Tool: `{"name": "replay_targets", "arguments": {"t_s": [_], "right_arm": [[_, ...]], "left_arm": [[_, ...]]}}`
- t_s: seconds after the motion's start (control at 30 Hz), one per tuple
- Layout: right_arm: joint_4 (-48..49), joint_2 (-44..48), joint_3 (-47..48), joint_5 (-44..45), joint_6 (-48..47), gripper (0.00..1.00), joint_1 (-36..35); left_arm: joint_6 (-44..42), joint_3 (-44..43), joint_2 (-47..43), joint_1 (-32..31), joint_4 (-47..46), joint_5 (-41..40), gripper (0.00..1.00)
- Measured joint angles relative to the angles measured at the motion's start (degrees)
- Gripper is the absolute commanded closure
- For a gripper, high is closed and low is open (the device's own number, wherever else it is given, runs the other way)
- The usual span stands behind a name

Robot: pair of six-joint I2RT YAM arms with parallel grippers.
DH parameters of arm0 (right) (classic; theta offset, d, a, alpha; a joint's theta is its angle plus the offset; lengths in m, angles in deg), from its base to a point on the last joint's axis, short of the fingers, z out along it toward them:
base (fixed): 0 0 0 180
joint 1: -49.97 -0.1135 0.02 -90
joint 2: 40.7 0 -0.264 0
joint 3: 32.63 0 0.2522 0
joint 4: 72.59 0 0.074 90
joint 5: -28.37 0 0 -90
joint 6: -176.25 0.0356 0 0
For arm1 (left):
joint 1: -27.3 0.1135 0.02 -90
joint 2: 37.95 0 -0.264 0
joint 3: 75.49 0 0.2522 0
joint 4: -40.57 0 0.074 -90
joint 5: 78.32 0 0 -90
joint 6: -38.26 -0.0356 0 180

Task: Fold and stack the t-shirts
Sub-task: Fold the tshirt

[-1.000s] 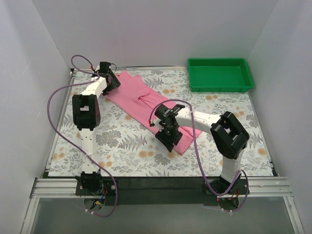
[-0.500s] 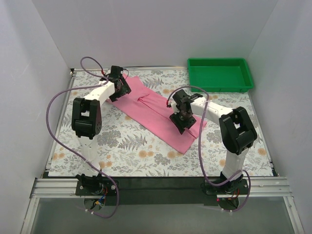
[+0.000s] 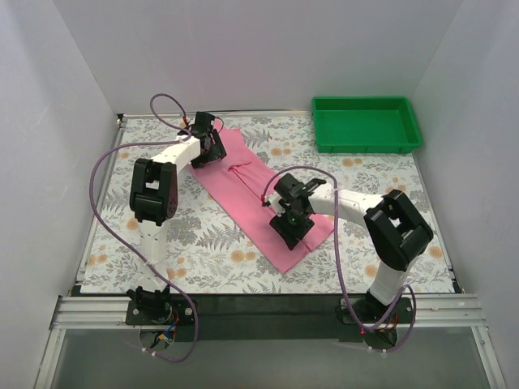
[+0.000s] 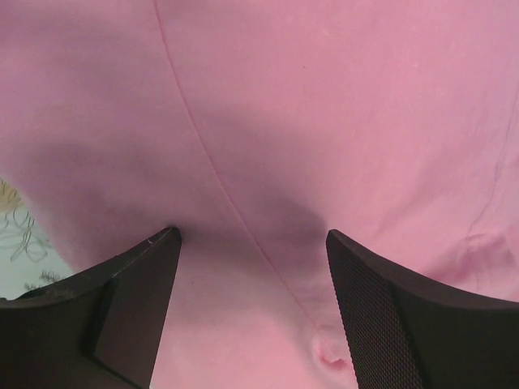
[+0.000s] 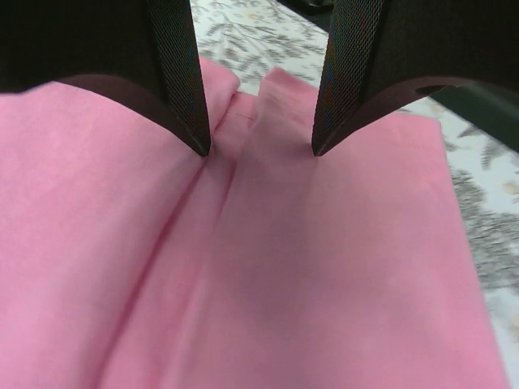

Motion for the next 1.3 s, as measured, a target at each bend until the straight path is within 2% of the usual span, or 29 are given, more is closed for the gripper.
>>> {"name": "replay_targets", "arguments": {"t_s": [0.17, 0.37, 0.4, 0.47, 0.5, 0.53, 0.63, 0.73, 0.9, 1.07, 1.17, 1.3], "right_arm": [[-0.5, -1.2, 1.4, -3.7, 1.6, 0.5, -9.2], [-0.3, -6.8, 8.6, -8.0, 5.7, 0.5, -16.5], [-0.1, -7.6, 9.8, -8.4, 6.3, 0.5, -17.5], [0.3, -8.7, 11.5, -8.7, 7.7, 0.49, -19.1], [0.8, -8.9, 11.8, -8.5, 8.4, 0.48, -19.7], [1.0, -8.8, 11.8, -7.9, 9.0, 0.47, -20.0], [1.4, -6.9, 10.3, -4.9, 11.3, 0.46, -20.5], [1.3, -0.4, 5.3, -1.1, 14.1, 0.46, -18.5], [1.6, 14.9, -3.5, 5.2, 19.3, 0.45, -10.6], [3.7, 25.1, -13.0, 7.1, 23.6, 0.47, -3.0], [5.0, 28.0, -18.6, 6.4, 26.1, 0.48, 0.2], [7.4, 30.3, -23.3, 4.1, 29.2, 0.5, 0.9]], "left_arm": [[-5.3, -5.2, 3.7, -0.1, -1.4, 0.6, 0.32], [-9.2, -12.5, 8.7, -0.8, -3.4, 1.8, 0.28], [-9.4, -12.9, 9.0, -1.0, -3.8, 1.9, 0.26], [-9.2, -12.9, 8.9, -1.2, -4.0, 2.1, 0.12], [-8.7, -12.5, 8.5, -1.2, -4.2, 2.4, 0.02], [-8.1, -11.6, 7.8, -1.3, -4.3, 2.6, 0.02], [-5.2, -3.1, 1.3, -1.3, -4.0, 2.6, 0.02], [-1.7, 7.7, -9.9, -1.3, -1.8, 2.1, 0.02], [5.7, 26.0, -37.5, -1.8, 0.3, 2.1, 0.03], [13.7, 45.4, -61.9, -6.0, 3.3, 6.3, 0.13], [18.3, 55.8, -68.6, -9.4, 6.4, 9.6, 0.18], [23.8, 67.0, -76.0, -12.6, 11.9, 13.2, 0.27]]}}
